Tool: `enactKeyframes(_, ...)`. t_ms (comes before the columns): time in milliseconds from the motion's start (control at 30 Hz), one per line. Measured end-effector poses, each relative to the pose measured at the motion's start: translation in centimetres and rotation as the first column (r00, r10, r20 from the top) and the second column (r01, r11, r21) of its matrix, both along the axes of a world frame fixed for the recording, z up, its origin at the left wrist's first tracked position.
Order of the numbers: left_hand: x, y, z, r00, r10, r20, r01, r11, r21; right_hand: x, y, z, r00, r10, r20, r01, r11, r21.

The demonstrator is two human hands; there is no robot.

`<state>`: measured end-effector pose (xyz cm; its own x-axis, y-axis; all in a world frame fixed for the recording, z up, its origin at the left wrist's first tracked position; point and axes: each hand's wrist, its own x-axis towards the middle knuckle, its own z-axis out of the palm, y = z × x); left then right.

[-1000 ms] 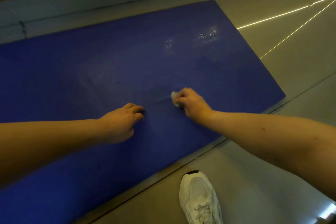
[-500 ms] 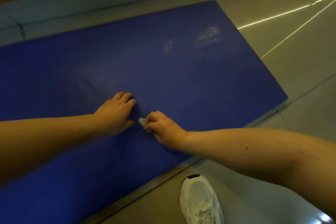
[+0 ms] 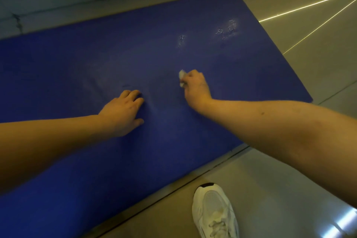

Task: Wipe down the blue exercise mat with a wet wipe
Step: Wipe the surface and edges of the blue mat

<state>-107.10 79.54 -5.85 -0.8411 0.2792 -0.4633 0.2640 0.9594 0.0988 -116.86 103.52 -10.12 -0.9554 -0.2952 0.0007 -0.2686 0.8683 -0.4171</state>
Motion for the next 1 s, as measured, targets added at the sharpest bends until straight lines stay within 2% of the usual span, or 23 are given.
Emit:
enactKeyframes(100,-0.9,-0.1,-0.2,0.999,0.026,-0.037,-0.025,1.000,0.009,4.7,-2.7,-1.3,0.958,0.281,-0.054,-0.286,0.946,-0.155)
enactKeyframes(200,-1.8,-0.4,-0.2,0.995,0.072,-0.067,-0.070,0.997,0.034,6.4,-3.5,-1.3,0.812,0.582,-0.047,-0.583,0.803,-0.126)
enactKeyframes(267,-2.3,-0.6,-0.3,0.994,0.096,-0.059,-0.093,0.994,0.050,4.0,-3.1,-0.9,0.760,0.643,-0.087,-0.649,0.756,-0.082)
enactKeyframes(333,-2.8,-0.7,-0.3,0.993,0.107,-0.056,-0.103,0.993,0.056,0.3,-1.8,-0.3,0.798,0.572,-0.192,-0.581,0.814,0.007)
enactKeyframes(367,-3.0,-0.9,-0.4,0.992,0.114,-0.048,-0.112,0.992,0.054,-1.9,-1.2,-0.2,0.855,0.475,-0.208,-0.475,0.878,0.054)
enactKeyframes(433,-3.2,-1.0,-0.6,0.991,0.124,-0.048,-0.122,0.991,0.050,-5.3,0.4,0.9,0.982,0.170,-0.080,-0.158,0.977,0.144)
enactKeyframes(500,-3.5,-1.2,-0.7,0.989,0.138,-0.052,-0.136,0.989,0.051,-7.6,1.4,1.0,0.999,-0.033,-0.009,0.034,0.982,0.184)
enactKeyframes(533,-3.7,-1.3,-0.8,0.988,0.145,-0.058,-0.142,0.988,0.056,-7.9,1.2,1.0,0.998,-0.062,-0.011,0.063,0.978,0.201)
enactKeyframes(633,-4.5,-1.5,-0.9,0.982,0.170,-0.079,-0.164,0.984,0.076,-5.3,-1.3,0.8,0.995,-0.063,-0.083,0.069,0.995,0.066)
enactKeyframes(667,-4.9,-1.6,-1.0,0.980,0.178,-0.085,-0.172,0.982,0.080,-3.8,-2.6,0.3,0.994,-0.017,-0.111,0.019,1.000,0.015)
enactKeyframes(733,-5.7,-1.8,-1.1,0.974,0.202,-0.099,-0.194,0.977,0.090,-0.2,-5.4,-0.9,0.994,0.110,0.006,-0.107,0.977,-0.184)
enactKeyframes(867,-7.2,-2.3,-1.3,0.966,0.242,-0.093,-0.235,0.969,0.081,3.5,-7.6,-1.5,0.892,0.449,0.056,-0.432,0.882,-0.187)
enactKeyframes(933,-7.8,-2.5,-1.3,0.964,0.261,-0.049,-0.258,0.964,0.067,2.5,-7.2,-1.1,0.864,0.501,0.053,-0.489,0.859,-0.152)
enactKeyframes(1000,-7.9,-2.4,-1.2,0.961,0.276,-0.021,-0.275,0.960,0.049,0.5,-6.4,-0.6,0.891,0.451,0.043,-0.444,0.888,-0.115)
